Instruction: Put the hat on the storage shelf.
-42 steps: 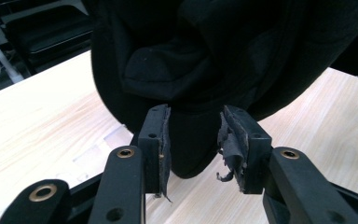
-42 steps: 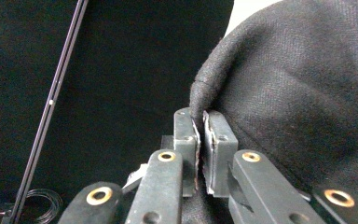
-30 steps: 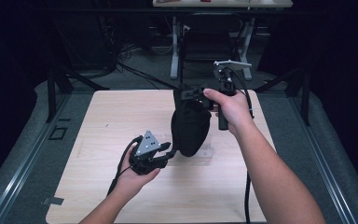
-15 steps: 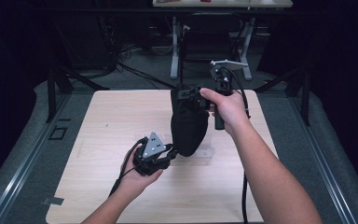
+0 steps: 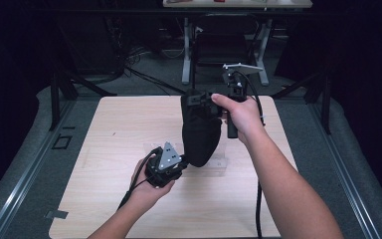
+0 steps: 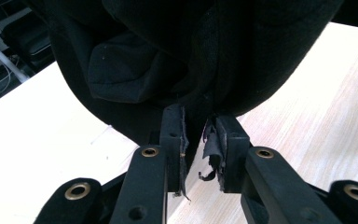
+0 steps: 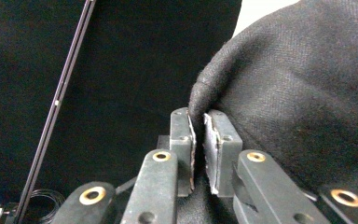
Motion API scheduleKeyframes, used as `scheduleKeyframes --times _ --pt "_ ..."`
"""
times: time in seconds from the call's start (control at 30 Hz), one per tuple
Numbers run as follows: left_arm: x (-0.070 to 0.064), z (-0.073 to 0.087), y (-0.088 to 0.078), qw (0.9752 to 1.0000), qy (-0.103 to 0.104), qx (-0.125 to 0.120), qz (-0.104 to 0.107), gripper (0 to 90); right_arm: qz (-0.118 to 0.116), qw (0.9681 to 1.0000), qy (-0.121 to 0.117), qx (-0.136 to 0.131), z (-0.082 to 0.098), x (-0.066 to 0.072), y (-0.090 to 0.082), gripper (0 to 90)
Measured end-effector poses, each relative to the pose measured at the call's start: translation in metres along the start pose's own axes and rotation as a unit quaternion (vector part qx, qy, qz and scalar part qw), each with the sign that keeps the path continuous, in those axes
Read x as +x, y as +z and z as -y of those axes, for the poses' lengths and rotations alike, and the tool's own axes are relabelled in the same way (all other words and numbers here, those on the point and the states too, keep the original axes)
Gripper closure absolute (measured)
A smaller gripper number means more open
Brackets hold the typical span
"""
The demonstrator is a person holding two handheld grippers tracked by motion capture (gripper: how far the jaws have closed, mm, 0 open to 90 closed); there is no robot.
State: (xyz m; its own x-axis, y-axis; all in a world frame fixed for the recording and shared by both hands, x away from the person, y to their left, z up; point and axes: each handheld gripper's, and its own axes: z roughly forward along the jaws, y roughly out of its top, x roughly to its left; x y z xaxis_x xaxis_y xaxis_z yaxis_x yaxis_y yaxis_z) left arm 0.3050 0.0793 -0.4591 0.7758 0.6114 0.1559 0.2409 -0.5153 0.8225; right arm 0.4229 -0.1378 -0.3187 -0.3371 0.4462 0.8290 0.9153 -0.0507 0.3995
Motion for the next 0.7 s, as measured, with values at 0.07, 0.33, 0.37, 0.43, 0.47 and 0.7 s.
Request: scheduleKeyframes --times 0.07,0.33,0.37,0.43,0.47,0.7 --pt "0.0 0.0 0.0 1.0 0.001 -0.001 -0.001 77.1 0.0 1.0 0.0 -0.001 0.0 0.001 -0.001 79.7" --pt "-0.001 0.0 0.0 1.0 0.006 0.001 -0.003 78.0 0.003 0.9998 -0.014 -0.012 0.0 0.007 -0.01 78.5" --pt "-0.001 0.0 0.0 1.0 0.006 0.001 -0.003 78.2 0.002 0.9998 -0.015 -0.013 0.0 0.008 -0.01 78.5" --pt "0.0 0.0 0.0 1.0 0.006 0.002 -0.004 78.5 0.003 0.9998 -0.019 -0.011 -0.001 0.01 -0.012 78.2" --pt "0.0 0.0 0.0 1.0 0.006 0.002 -0.004 78.6 0.003 0.9997 -0.019 -0.012 -0.001 0.011 -0.013 78.2" --pt "0.0 0.001 -0.001 0.9999 0.007 0.003 -0.006 78.7 0.006 0.9996 -0.024 -0.016 0.0 0.015 -0.018 78.2"
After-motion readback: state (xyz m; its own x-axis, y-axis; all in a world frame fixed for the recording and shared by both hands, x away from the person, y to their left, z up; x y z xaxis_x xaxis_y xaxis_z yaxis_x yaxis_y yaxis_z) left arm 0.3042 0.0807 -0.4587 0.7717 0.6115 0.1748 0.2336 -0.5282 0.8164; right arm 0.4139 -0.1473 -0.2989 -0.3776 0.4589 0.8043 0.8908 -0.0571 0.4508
